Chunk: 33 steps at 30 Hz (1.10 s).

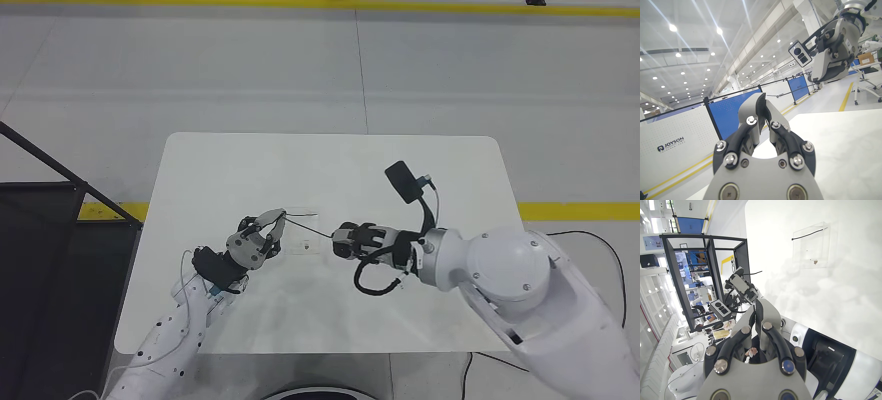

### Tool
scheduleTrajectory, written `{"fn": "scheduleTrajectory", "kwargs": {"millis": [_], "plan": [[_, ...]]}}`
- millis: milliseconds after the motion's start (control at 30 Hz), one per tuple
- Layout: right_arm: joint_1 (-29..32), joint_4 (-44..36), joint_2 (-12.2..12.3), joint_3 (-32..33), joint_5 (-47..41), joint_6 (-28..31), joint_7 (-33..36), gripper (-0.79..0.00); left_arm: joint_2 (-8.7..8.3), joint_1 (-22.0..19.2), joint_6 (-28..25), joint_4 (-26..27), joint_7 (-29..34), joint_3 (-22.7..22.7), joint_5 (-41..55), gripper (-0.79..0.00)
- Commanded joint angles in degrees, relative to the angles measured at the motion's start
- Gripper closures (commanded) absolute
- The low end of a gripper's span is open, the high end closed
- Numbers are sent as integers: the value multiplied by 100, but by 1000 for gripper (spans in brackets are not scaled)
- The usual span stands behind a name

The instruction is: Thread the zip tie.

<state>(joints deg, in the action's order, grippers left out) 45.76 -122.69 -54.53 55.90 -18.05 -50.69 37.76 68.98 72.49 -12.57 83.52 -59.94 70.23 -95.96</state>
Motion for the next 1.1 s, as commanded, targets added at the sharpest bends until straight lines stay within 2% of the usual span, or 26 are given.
{"fn": "scheduleTrajectory", "kwargs": {"millis": [0, 1067], "plan": [[10, -3, 1, 10, -3, 1, -2, 0, 0, 0, 0, 0, 0, 0, 0, 0], [-12, 86, -32, 43, -170, -2, -37, 0, 0, 0, 0, 0, 0, 0, 0, 0]]}}
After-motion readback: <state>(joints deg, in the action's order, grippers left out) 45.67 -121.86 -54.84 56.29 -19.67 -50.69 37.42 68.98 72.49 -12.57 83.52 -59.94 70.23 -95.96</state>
